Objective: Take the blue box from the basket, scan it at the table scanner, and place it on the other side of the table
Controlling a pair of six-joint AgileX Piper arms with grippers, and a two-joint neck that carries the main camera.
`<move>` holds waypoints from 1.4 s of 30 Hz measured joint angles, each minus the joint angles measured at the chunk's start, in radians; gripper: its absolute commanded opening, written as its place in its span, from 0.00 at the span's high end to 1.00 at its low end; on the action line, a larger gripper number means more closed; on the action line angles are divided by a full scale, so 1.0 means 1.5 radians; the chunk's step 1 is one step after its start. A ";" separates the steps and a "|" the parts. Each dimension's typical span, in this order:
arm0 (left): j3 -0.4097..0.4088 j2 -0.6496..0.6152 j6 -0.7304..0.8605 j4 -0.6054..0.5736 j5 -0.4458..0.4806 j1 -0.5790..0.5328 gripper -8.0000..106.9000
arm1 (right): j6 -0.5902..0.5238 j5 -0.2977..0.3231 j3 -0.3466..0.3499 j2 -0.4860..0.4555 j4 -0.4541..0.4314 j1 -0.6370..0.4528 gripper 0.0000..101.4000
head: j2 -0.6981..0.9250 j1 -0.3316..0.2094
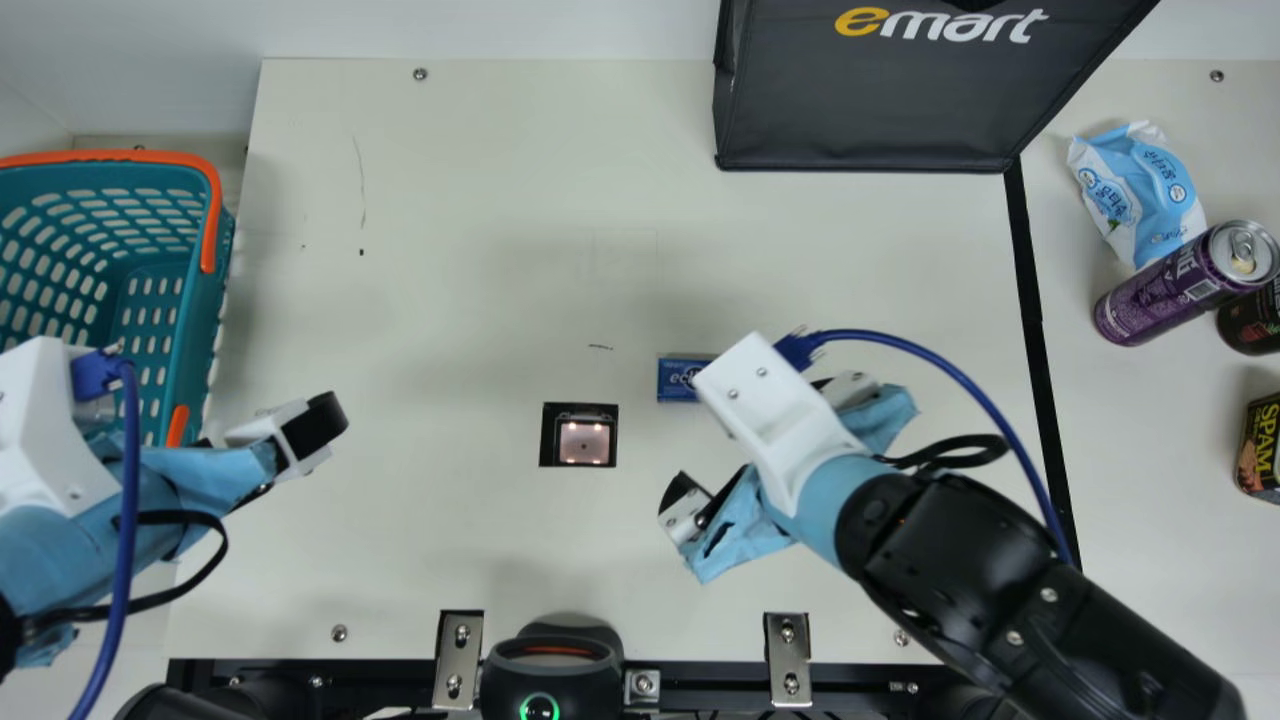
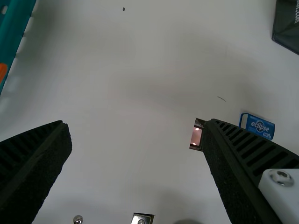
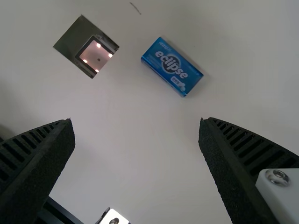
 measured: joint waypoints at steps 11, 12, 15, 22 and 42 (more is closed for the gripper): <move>0.000 0.000 0.000 0.000 0.000 0.000 0.15 | -0.166 -0.083 0.029 0.058 0.061 -0.031 0.06 | 0.000 0.000; 0.000 0.000 0.000 0.000 0.000 0.000 0.15 | -0.180 -0.091 0.032 0.065 0.066 -0.035 0.06 | 0.000 0.000; 0.000 0.000 0.000 0.000 0.000 0.000 0.15 | -0.231 -0.104 0.034 0.084 0.080 -0.046 0.06 | 0.000 0.000; 0.000 0.000 0.000 0.000 0.000 0.000 0.15 | -0.348 -0.128 0.040 0.119 0.099 -0.074 0.06 | 0.000 0.000; 0.000 0.000 0.000 0.000 0.000 0.000 0.15 | -0.651 -0.146 0.026 0.160 0.157 -0.161 0.06 | 0.000 0.000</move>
